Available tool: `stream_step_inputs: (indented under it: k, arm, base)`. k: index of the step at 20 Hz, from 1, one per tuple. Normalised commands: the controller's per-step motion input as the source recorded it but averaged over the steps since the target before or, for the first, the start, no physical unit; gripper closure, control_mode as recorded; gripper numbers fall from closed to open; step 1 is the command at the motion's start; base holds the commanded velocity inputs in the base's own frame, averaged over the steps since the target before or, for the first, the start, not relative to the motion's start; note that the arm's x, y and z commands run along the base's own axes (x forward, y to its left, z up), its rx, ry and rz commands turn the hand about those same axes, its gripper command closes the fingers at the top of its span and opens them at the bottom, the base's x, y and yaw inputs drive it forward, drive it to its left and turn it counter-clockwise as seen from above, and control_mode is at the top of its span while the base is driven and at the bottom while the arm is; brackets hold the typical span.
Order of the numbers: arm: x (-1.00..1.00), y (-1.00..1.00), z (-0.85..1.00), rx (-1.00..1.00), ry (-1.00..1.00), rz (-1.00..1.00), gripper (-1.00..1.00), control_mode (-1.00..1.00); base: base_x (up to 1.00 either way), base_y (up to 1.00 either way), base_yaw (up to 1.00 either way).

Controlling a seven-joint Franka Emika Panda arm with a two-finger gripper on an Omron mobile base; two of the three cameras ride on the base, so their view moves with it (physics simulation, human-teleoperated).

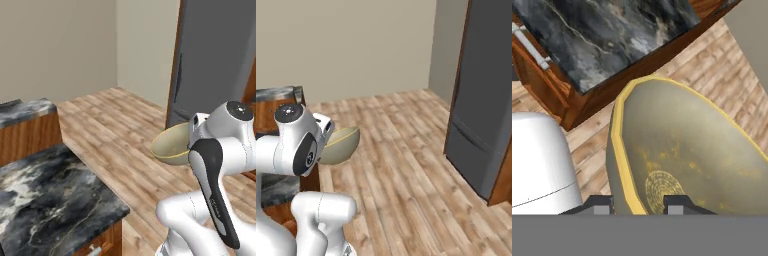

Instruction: Move the bowls from the cabinet to the plates on the dining table.

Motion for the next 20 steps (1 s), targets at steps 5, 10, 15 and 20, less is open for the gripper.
stream_step_inputs:
  k: [5, 10, 15, 20]
  arm:
    - [0.00, 0.00, 0.00, 0.00, 0.00, 0.00, 1.00, 1.00]
    - [0.00, 0.00, 0.00, 0.00, 0.00, 0.00, 1.00, 1.00]
    - [0.00, 0.00, 0.00, 0.00, 0.00, 0.00, 1.00, 1.00]
    - [0.00, 0.00, 0.00, 0.00, 0.00, 0.00, 1.00, 1.00]
  base:
    - [0.00, -0.10, 0.49]
    - [0.00, -0.17, 0.48]
    - [0.00, -0.21, 0.47]
    - [0.00, -0.21, 0.48]
